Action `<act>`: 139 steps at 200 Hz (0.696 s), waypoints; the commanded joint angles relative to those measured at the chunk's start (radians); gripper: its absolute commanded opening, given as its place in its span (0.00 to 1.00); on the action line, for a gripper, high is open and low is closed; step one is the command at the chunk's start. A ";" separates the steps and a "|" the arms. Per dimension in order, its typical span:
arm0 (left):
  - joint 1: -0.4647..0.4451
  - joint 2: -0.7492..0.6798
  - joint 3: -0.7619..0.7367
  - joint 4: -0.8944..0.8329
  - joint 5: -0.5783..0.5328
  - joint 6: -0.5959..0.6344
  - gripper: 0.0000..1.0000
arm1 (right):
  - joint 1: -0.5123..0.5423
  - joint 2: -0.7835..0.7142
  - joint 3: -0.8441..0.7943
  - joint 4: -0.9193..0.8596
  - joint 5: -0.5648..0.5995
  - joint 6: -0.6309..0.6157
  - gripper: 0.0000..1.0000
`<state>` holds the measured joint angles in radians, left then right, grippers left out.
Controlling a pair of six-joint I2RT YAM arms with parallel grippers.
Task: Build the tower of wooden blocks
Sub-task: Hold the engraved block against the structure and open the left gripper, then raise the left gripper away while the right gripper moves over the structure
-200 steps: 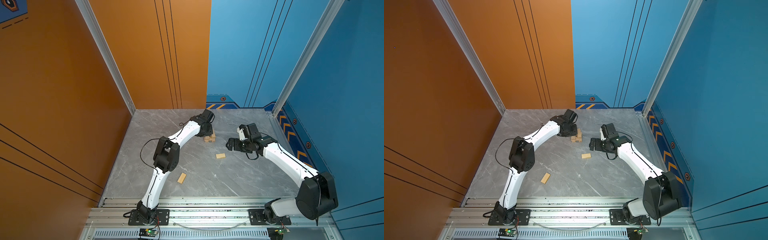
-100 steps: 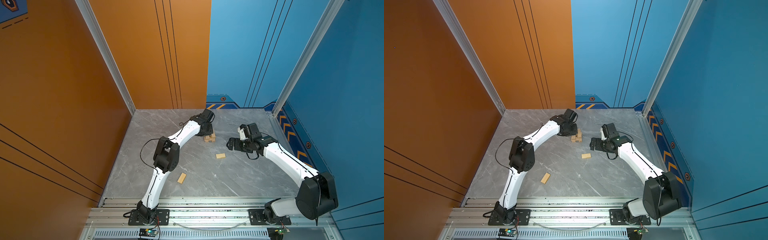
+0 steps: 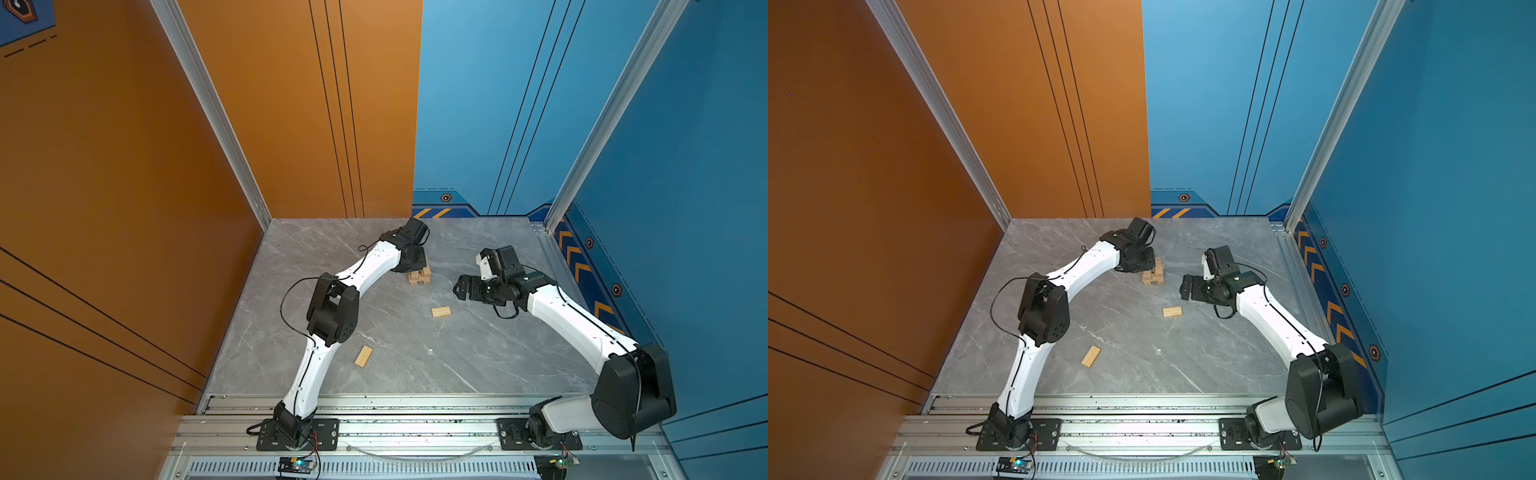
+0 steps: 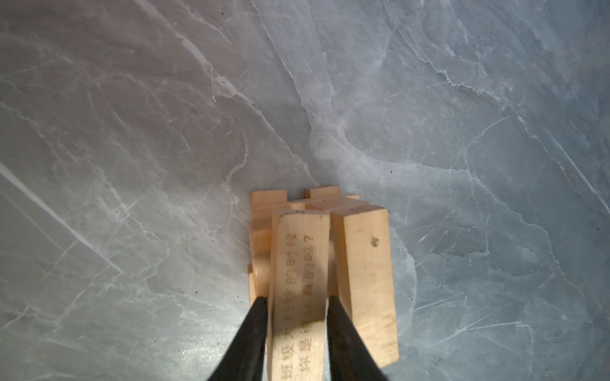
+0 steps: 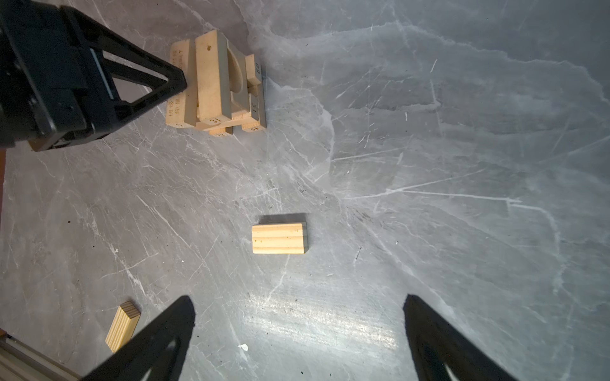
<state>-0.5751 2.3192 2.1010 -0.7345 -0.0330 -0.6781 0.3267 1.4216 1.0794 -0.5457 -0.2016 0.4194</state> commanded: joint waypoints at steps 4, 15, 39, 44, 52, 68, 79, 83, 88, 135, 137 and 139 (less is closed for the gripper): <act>-0.005 -0.023 0.030 -0.031 -0.008 -0.005 0.36 | -0.006 -0.017 -0.003 0.006 -0.013 -0.009 1.00; -0.005 -0.030 0.031 -0.031 -0.011 -0.003 0.37 | -0.006 -0.024 -0.002 0.003 -0.013 -0.008 1.00; -0.006 -0.048 0.028 -0.031 -0.011 -0.003 0.39 | -0.005 -0.036 -0.001 -0.008 -0.013 -0.007 1.00; -0.006 -0.053 0.027 -0.031 -0.011 0.000 0.40 | -0.004 -0.040 -0.001 -0.012 -0.012 -0.007 1.00; -0.007 -0.063 0.023 -0.031 -0.011 0.000 0.40 | -0.005 -0.047 -0.001 -0.018 -0.009 -0.005 1.00; -0.011 -0.094 0.011 -0.029 -0.015 0.006 0.42 | 0.000 -0.061 -0.001 -0.028 0.003 -0.002 1.00; -0.014 -0.121 0.000 -0.029 -0.020 0.011 0.44 | 0.008 -0.068 -0.001 -0.036 0.009 0.000 1.00; -0.015 -0.132 -0.007 -0.029 -0.020 0.014 0.45 | 0.009 -0.072 -0.001 -0.038 0.011 0.001 1.00; -0.017 -0.148 -0.015 -0.029 -0.023 0.016 0.46 | 0.012 -0.076 -0.001 -0.040 0.012 0.002 1.00; -0.028 -0.375 -0.210 0.020 -0.076 0.046 0.53 | 0.064 -0.070 0.012 -0.060 0.041 0.022 1.00; -0.028 -0.390 -0.229 0.026 -0.079 0.046 0.53 | 0.068 -0.069 0.014 -0.061 0.042 0.021 1.00; -0.028 -0.405 -0.249 0.034 -0.081 0.047 0.54 | 0.072 -0.067 0.017 -0.062 0.045 0.021 1.00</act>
<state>-0.5953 2.0560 1.9778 -0.7273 -0.0582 -0.6605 0.3645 1.3567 1.0794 -0.5602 -0.1955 0.4240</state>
